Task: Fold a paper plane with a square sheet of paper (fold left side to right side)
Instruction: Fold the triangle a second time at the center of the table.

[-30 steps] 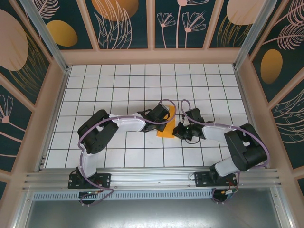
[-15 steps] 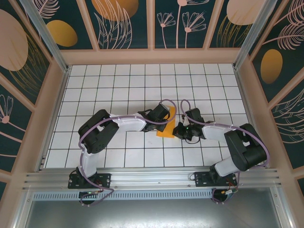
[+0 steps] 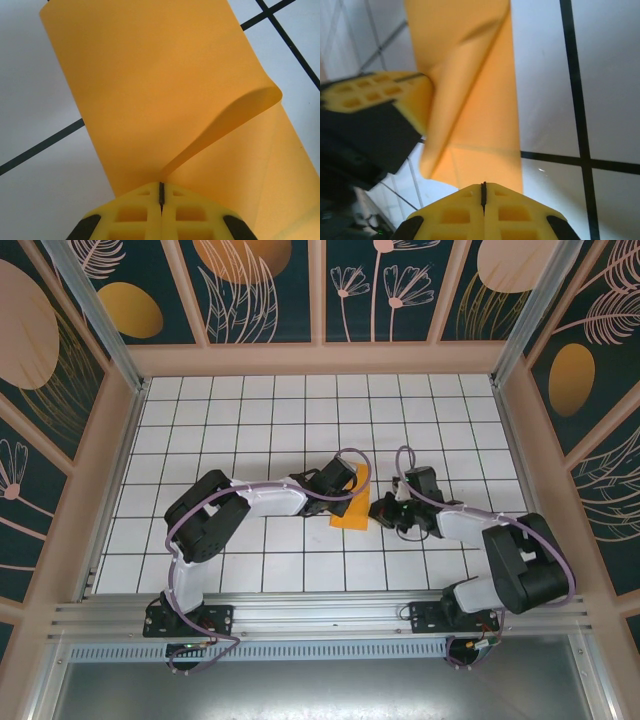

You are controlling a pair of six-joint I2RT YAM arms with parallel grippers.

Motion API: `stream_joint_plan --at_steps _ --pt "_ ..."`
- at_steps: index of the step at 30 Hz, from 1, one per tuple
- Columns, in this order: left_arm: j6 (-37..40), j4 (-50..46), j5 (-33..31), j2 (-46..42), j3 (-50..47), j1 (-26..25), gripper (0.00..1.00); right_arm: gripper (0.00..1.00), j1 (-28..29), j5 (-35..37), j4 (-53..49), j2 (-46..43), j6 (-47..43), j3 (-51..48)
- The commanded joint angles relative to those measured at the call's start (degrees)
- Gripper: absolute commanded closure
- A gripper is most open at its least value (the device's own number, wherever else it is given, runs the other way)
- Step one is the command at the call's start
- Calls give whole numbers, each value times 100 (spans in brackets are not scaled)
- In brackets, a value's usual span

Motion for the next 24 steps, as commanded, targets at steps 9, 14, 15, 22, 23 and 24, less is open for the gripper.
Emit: stream_joint_plan --at_steps 9,14,15,22,23,24 --pt "66 -6 193 209 -48 20 100 100 70 -279 1178 772 536 666" --pt "69 14 217 198 -39 18 100 100 198 -129 1185 1210 519 928" --pt "72 11 217 195 -39 25 100 100 219 -99 1175 1272 509 959" --pt "63 11 249 196 -24 26 100 100 301 -10 1066 1629 379 1154" --pt "56 15 247 202 -17 22 100 100 301 8 1044 1659 362 1170" --pt "62 6 254 208 -13 19 100 100 315 18 1013 1683 334 1186"
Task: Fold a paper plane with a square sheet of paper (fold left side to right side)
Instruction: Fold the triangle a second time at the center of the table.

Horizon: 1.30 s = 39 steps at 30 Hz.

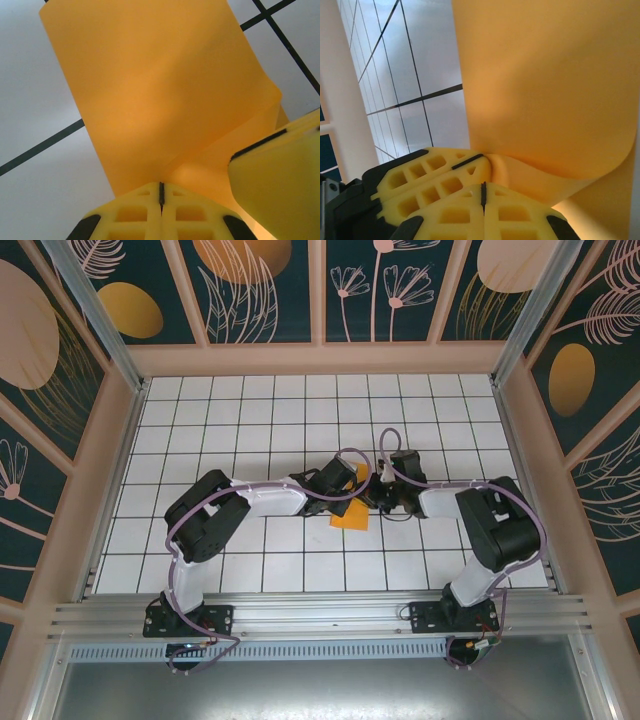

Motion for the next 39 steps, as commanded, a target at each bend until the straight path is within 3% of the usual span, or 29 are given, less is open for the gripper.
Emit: stream_joint_plan --at_steps 1,25,29,31,36,39 --pt "63 -14 213 202 -5 16 100 100 61 109 -37 128 -131 187" --pt "58 -92 198 207 73 13 100 100 77 754 -1016 333 -664 251" --pt "9 -188 120 61 121 16 91 100 77 824 -1130 362 -682 220" --pt "-48 -259 -15 -146 137 12 77 100 79 847 -1139 380 -681 200" --pt "-194 -514 -357 -719 92 25 58 100 79 823 -1120 403 -663 188" --pt "-334 -565 -341 -1045 -59 22 53 100 78 811 -1106 399 -661 196"
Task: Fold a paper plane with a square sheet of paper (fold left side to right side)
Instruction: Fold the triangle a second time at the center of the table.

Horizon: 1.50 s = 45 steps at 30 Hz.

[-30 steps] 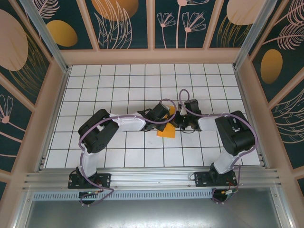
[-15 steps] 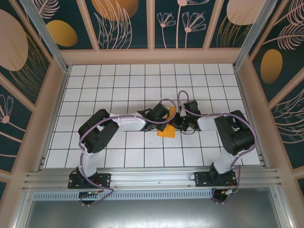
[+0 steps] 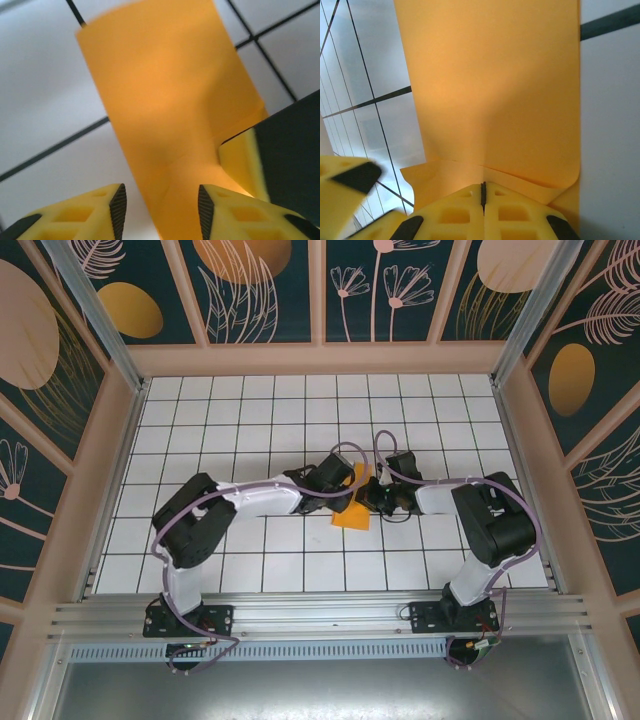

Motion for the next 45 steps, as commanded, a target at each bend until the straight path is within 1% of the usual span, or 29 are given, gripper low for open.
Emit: stream_joint_plan --at_steps 1,2,4,9,11,14,18,21,27,45 --pt "-224 -164 -59 -570 -146 31 53 100 17 306 -415 200 -134 -6" --pt "-287 -127 50 -652 -231 33 53 100 17 298 -414 199 -137 -5" --pt "-439 22 506 -794 -427 55 54 100 22 280 -406 191 -140 -10" --pt "-835 649 1764 -908 -835 108 65 100 20 289 -441 195 -173 -5" --pt "-957 904 2215 -867 -951 127 67 100 24 284 -463 180 -179 3" --pt "-1097 1113 2602 -694 -1036 205 70 100 24 295 -476 175 -186 -5" --pt "-1253 1405 2915 -482 -1147 328 73 100 26 287 -492 160 -216 -13" --pt "-1250 1528 3010 -392 -1168 331 73 100 25 280 -494 168 -212 -15" --pt "-1214 1431 2816 -208 -1149 339 73 100 25 271 -516 170 -239 -5" --pt "-1179 1319 2380 -30 -1314 335 75 100 26 297 -591 161 -283 30"
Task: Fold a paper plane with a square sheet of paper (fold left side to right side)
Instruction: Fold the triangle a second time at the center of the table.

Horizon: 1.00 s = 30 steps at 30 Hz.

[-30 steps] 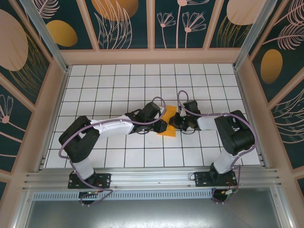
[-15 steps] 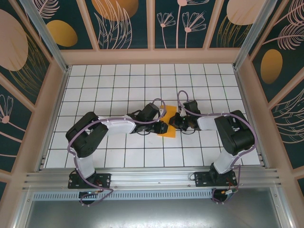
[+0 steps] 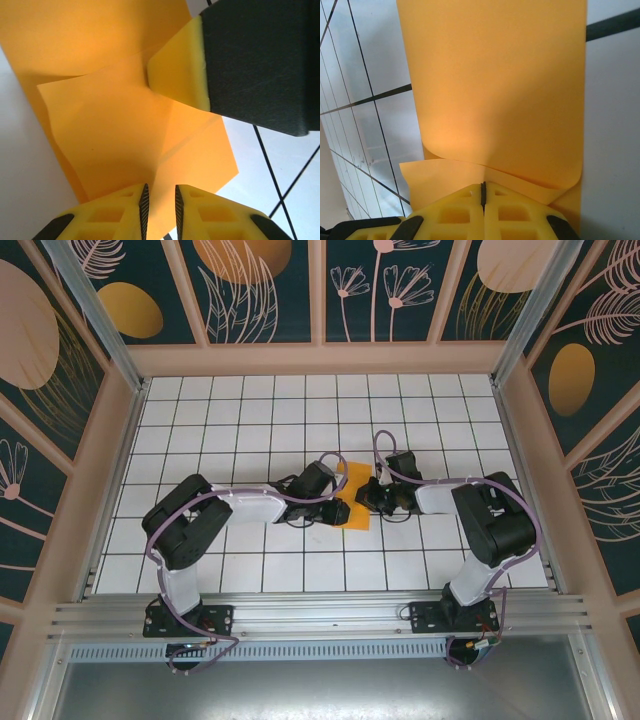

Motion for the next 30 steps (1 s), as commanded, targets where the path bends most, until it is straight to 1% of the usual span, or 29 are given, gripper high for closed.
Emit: stream_joint_plan --at_steps 1,13,15,19,25,30 --pt "-10 -15 -178 114 -66 26 75 100 35 285 -527 168 -152 2" --pt "-10 -21 -231 235 -68 30 77 100 34 239 -477 134 -204 6" --pt "-19 -33 -239 270 -222 26 78 100 33 165 -411 87 -243 32" --pt "-50 -8 -242 298 -345 25 81 100 37 131 -252 -221 -287 50" --pt "-54 10 -253 330 -501 25 86 100 44 283 -282 -1109 -350 -207" --pt "-20 -51 -347 337 -520 13 87 100 328 247 123 -1232 -27 -656"
